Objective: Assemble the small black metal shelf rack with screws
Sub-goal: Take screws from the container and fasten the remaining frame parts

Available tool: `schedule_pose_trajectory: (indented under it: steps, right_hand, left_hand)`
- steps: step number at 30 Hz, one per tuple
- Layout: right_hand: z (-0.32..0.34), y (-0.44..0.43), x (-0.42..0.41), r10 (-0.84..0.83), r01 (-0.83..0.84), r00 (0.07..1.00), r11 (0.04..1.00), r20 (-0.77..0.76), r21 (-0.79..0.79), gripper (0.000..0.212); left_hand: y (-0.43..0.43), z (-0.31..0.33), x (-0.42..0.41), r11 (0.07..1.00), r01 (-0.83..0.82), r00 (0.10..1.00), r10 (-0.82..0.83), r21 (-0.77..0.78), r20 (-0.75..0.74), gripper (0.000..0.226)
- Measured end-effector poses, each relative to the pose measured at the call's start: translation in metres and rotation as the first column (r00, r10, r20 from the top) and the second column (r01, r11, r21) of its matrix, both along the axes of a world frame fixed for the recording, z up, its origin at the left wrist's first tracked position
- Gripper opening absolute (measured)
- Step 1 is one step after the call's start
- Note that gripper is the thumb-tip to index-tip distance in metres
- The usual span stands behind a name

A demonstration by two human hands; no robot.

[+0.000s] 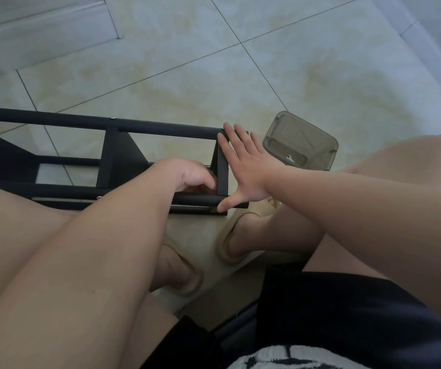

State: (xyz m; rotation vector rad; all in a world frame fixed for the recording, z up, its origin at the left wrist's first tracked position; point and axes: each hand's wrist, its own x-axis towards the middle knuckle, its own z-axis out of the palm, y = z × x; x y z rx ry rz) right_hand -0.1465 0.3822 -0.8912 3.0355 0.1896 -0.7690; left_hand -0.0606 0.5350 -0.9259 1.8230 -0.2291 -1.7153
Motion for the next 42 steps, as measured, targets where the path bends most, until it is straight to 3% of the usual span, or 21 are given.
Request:
schedule_pose_trajectory:
  steps: [4,11,17,21,24,29,36,39,42]
  right_hand:
    - [-0.0001,0.0002,0.0002,0.002,-0.002,1.000,1.000,-0.001,-0.001,0.156]
    - [0.0011,0.0007,-0.0001,0.001,-0.001,1.000,1.000,-0.009,-0.003,0.156]
    - [0.0007,0.0007,-0.0001,-0.002,0.002,1.000,1.000,-0.009,-0.001,0.157]
    - [-0.0001,0.0003,0.0000,-0.002,0.002,1.000,1.000,-0.002,0.003,0.157]
    - [-0.0004,0.0004,0.0003,0.000,0.000,1.000,1.000,0.000,0.006,0.157]
    - [-0.0009,0.0002,-0.0001,0.001,-0.001,1.000,1.000,0.001,0.003,0.157]
    - [0.0001,0.0004,-0.0002,0.003,-0.003,1.000,1.000,0.003,-0.003,0.156]
    - [-0.0002,0.0005,-0.0004,0.006,-0.005,1.000,1.000,0.008,-0.004,0.156]
    - [-0.0005,0.0005,-0.0007,0.004,-0.004,1.000,1.000,0.007,-0.004,0.156]
  left_hand:
    - [-0.0004,-0.0003,-0.0003,1.000,-0.004,0.998,0.004,-0.007,0.061,0.032]
    - [0.0005,-0.0032,0.0001,0.999,-0.027,0.999,0.028,-0.028,0.019,0.032]
    - [0.0034,-0.0018,0.0016,0.999,-0.015,0.988,0.020,0.032,-0.150,0.021]
    - [0.0018,-0.0019,0.0000,0.999,0.008,1.000,-0.007,0.049,-0.020,0.025]
    - [0.0008,-0.0003,-0.0014,0.999,0.024,1.000,-0.025,0.040,0.007,0.036]
    - [0.0003,-0.0011,-0.0011,1.000,0.005,0.999,-0.006,0.015,0.047,0.035]
    - [0.0017,-0.0044,-0.0001,1.000,-0.021,1.000,0.021,-0.006,-0.003,0.033]
    - [0.0027,-0.0068,0.0007,0.999,-0.040,0.995,0.040,0.006,-0.094,0.024]
    - [0.0035,-0.0043,0.0027,0.998,-0.016,0.988,0.025,0.066,-0.152,0.029]
